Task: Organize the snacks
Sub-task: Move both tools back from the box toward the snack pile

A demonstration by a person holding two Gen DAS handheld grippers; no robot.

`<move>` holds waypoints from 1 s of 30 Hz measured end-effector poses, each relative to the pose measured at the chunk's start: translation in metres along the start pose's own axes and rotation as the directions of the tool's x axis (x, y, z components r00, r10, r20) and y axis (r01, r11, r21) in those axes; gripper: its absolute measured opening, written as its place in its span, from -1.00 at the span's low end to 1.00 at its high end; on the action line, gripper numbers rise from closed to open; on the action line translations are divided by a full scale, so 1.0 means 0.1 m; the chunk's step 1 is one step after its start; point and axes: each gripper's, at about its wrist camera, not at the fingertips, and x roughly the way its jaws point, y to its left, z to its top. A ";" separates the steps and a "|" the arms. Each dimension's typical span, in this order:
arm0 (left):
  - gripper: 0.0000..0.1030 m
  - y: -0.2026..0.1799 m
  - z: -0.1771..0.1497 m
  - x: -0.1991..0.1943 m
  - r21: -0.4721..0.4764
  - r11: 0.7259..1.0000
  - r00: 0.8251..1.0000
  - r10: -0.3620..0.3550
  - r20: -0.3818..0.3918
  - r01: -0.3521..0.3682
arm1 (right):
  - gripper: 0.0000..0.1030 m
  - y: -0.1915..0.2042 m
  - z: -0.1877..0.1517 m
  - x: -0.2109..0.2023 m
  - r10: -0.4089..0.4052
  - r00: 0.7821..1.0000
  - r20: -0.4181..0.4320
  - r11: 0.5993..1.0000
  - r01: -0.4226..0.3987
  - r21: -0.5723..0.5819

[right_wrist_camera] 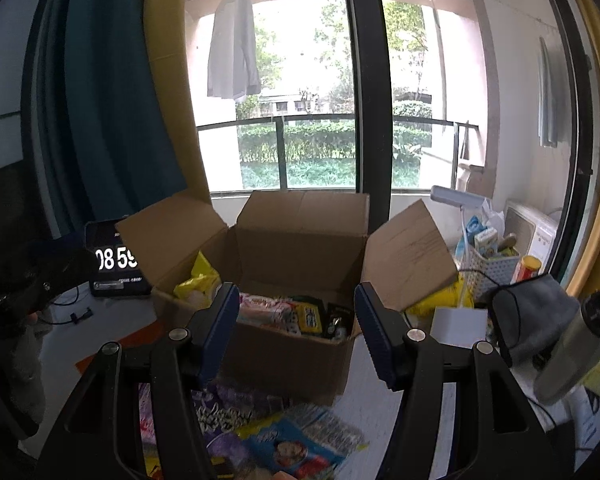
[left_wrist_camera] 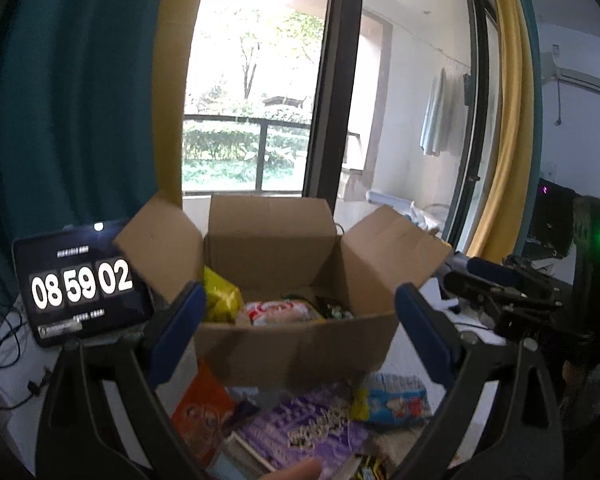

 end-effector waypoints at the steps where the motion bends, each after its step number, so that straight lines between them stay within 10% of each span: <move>1: 0.87 0.01 -0.04 -0.04 -0.004 1.000 1.000 0.001 -0.005 -0.001 | 0.22 0.01 -0.03 -0.03 0.002 1.000 -0.005 1.000 -0.002 0.003; 30: 0.87 -0.05 -1.72 -0.91 -0.119 0.992 0.950 -0.069 -0.305 0.034 | 0.23 0.23 -1.30 -0.75 0.038 0.970 -0.238 0.999 -0.029 0.042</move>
